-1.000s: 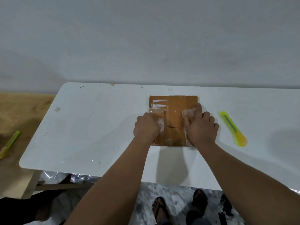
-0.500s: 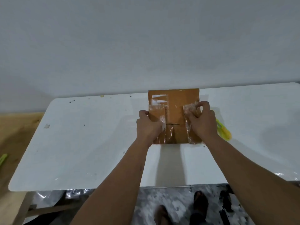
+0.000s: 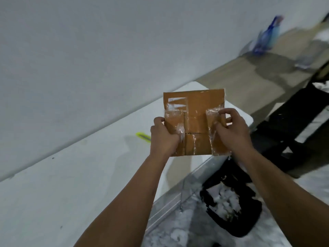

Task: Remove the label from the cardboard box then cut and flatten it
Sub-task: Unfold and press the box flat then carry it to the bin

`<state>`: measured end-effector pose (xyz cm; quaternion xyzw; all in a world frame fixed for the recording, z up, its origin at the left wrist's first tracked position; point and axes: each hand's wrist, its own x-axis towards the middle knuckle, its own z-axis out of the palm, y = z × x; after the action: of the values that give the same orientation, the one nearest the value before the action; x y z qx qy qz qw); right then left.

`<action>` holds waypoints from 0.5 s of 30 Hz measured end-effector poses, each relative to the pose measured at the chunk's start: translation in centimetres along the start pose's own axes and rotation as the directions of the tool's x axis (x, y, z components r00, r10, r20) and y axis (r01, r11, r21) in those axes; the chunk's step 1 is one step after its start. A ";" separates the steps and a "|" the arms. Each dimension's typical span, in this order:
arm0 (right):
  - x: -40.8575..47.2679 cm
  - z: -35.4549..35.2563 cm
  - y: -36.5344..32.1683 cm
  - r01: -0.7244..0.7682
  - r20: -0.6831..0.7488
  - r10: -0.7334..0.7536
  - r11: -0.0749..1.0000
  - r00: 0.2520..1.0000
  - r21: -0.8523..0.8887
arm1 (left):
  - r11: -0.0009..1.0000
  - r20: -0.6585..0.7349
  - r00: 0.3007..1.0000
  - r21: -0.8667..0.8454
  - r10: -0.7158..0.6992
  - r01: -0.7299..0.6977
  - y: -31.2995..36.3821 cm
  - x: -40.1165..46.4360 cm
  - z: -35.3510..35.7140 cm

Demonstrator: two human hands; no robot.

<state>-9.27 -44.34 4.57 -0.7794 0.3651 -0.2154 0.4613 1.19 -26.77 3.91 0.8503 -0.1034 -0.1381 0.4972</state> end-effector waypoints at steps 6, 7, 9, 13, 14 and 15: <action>-0.1 -10.9 9.2 -0.143 -0.146 0.143 0.990 0.979 0.009 | 0.992 0.233 0.969 0.068 0.087 -0.106 4.2 -2.3 12.9; -0.3 -12.4 10.6 -0.179 -0.169 0.176 0.984 0.970 -0.001 | 0.991 0.262 0.961 0.076 0.086 -0.110 4.6 -2.9 14.9; -1.2 -14.7 13.7 -0.242 -0.194 0.238 0.970 0.952 0.005 | 0.987 0.311 0.947 0.105 0.087 -0.125 4.7 -4.3 18.6; -4.1 -17.1 19.9 -0.358 -0.211 0.354 0.934 0.911 0.022 | 0.972 0.403 0.911 0.165 0.089 -0.168 1.8 -7.5 24.8; -4.8 -17.3 21.8 -0.398 -0.206 0.392 0.917 0.897 0.014 | 0.969 0.439 0.897 0.195 0.051 -0.151 0.7 -8.3 26.0; -5.5 -17.3 23.6 -0.442 -0.194 0.434 0.897 0.880 0.001 | 0.964 0.468 0.884 0.232 0.008 -0.132 -0.4 -9.1 27.1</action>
<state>-33.14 -57.09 -7.78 -0.6623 0.5786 -0.1708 0.4443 -16.48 -45.88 -7.94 0.8456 -0.2668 -0.3041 0.3483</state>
